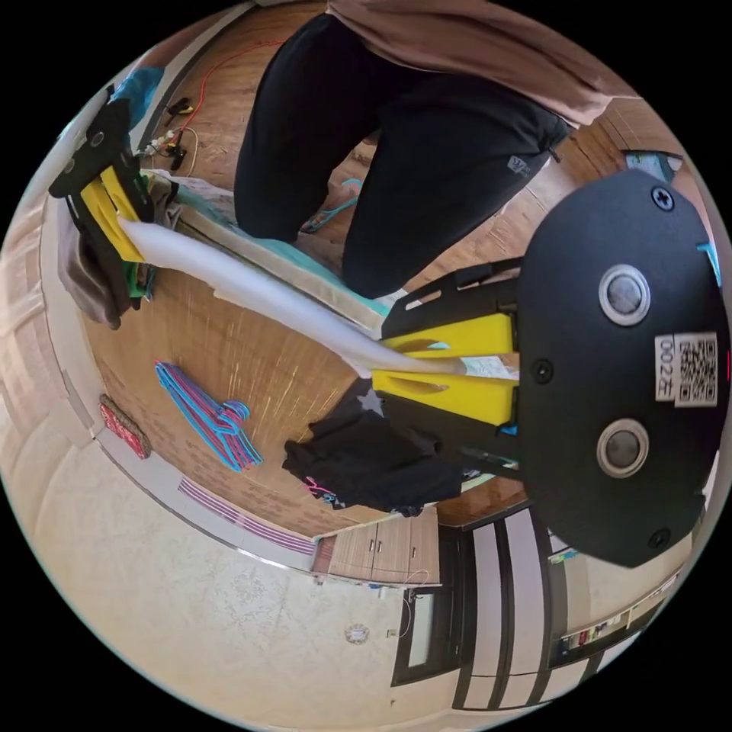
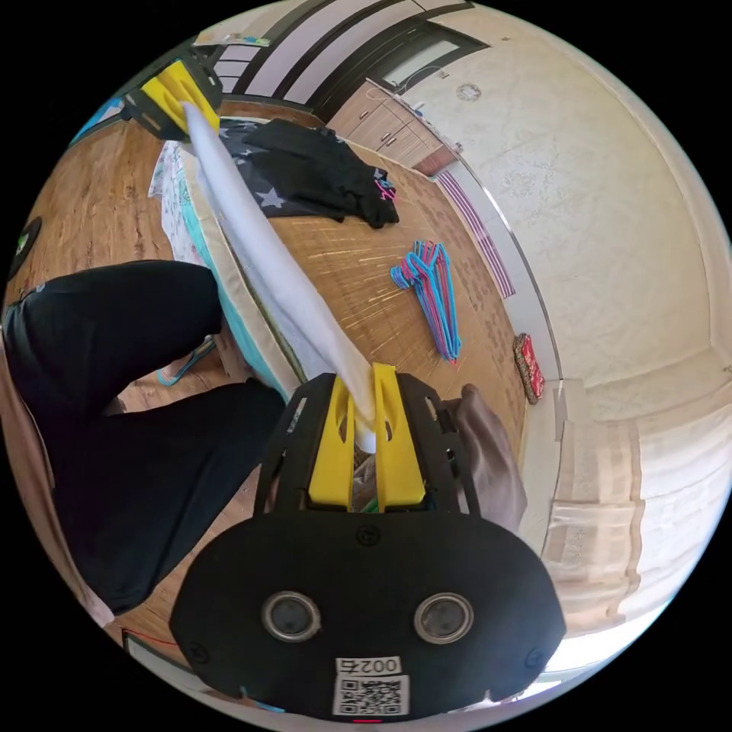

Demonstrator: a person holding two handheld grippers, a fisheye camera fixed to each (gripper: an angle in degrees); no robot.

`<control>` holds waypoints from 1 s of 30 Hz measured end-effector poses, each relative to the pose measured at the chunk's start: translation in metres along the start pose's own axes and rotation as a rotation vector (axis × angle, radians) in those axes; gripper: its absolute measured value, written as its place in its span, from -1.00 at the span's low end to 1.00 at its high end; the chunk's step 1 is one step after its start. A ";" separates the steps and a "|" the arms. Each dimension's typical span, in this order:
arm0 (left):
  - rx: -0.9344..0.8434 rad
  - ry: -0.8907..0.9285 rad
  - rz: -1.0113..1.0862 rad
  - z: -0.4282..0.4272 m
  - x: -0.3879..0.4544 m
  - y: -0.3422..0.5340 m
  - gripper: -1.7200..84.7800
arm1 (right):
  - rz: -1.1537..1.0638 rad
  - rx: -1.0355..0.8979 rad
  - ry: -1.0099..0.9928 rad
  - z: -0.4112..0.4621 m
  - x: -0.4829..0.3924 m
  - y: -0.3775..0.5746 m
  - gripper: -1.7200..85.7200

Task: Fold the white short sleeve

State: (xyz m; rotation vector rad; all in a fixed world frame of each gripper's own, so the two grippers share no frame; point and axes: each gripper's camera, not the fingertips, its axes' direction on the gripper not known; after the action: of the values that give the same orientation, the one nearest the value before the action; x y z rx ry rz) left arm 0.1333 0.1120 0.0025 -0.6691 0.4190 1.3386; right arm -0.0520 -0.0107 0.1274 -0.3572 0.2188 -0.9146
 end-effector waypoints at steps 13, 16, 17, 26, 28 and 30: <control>0.125 -0.145 -0.114 -0.123 -0.029 -0.068 -0.98 | 0.025 0.078 0.137 -0.076 0.146 -0.012 -0.87; 0.154 -0.195 -0.128 -0.141 -0.033 -0.086 -0.98 | 0.031 0.084 0.206 -0.084 0.170 -0.012 -0.87; 0.165 -0.209 -0.133 -0.147 -0.036 -0.095 -0.98 | 0.030 0.079 0.233 -0.086 0.179 -0.011 -0.87; 0.243 -0.201 -0.099 -0.164 -0.056 -0.193 -0.98 | 0.069 -0.039 0.351 -0.071 0.262 0.022 -0.87; 0.262 -0.189 -0.099 -0.165 -0.059 -0.218 -0.98 | 0.084 -0.067 0.376 -0.065 0.281 0.034 -0.87; 0.280 -0.176 -0.099 -0.167 -0.059 -0.244 -0.98 | 0.101 -0.099 0.406 -0.058 0.299 0.048 -0.87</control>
State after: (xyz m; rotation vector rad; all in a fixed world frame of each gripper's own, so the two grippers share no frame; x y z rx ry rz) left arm 0.3751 -0.0632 -0.0356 -0.3326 0.4156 1.2054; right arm 0.1410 -0.2363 0.0450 -0.2465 0.6513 -0.8712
